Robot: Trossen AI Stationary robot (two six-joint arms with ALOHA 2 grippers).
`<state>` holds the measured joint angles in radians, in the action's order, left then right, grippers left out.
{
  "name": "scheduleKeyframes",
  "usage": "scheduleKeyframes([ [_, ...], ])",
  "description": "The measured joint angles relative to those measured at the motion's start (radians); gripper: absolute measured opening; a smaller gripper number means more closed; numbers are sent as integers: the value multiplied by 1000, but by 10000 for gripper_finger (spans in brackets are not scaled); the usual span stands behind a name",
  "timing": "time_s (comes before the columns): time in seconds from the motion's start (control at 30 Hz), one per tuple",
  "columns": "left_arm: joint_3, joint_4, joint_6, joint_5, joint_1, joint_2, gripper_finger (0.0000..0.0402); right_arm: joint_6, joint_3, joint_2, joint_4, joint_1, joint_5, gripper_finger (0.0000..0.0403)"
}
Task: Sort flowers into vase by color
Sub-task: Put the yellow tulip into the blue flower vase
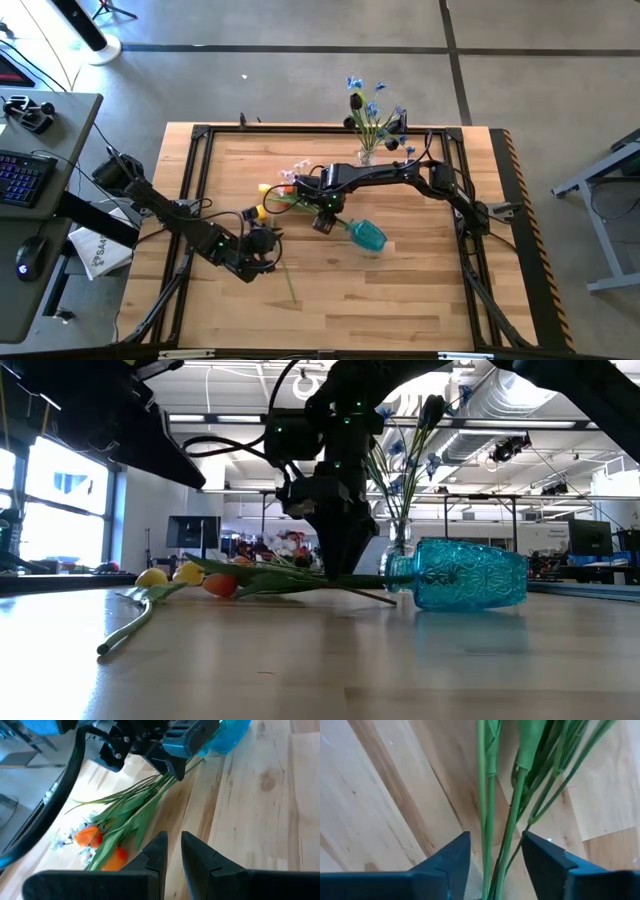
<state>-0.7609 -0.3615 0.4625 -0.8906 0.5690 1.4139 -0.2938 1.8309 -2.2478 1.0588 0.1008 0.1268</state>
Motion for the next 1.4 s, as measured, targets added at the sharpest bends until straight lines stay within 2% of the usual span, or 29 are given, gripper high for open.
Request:
scheduleKeyframes([
  [0.2, 0, 35, -120, 39, -1, 0, 48, 16, 44, 0, 11, -1, 0, 205],
  [0.33, 0, 67, -235, 135, -29, 0, 66, 41, 102, 7, 40, -2, -32, 210],
  [0.43, 0, 86, -321, 202, -68, 0, 82, 67, 105, 46, 43, -13, -92, 211],
  [0.63, 0, 156, -562, 221, -137, 8, 102, 88, 53, 187, 41, -97, -265, 211],
  [0.73, 0, 222, -708, 268, -179, 48, 103, 47, -41, 286, 16, -165, -335, 211],
  [0.83, 0, 311, -844, 334, -238, 116, 104, -47, -199, 404, -62, -249, -395, 211],
  [1.07, 0, 484, -1057, 343, -368, 258, 104, -333, -584, 658, -352, -499, -533, 211],
  [1.27, 0, 453, -1093, 386, -465, 293, 103, -456, -754, 743, -581, -660, -712, 211],
  [1.4, 0, 427, -1093, 447, -517, 296, 94, -469, -784, 746, -632, -713, -743, 211],
])
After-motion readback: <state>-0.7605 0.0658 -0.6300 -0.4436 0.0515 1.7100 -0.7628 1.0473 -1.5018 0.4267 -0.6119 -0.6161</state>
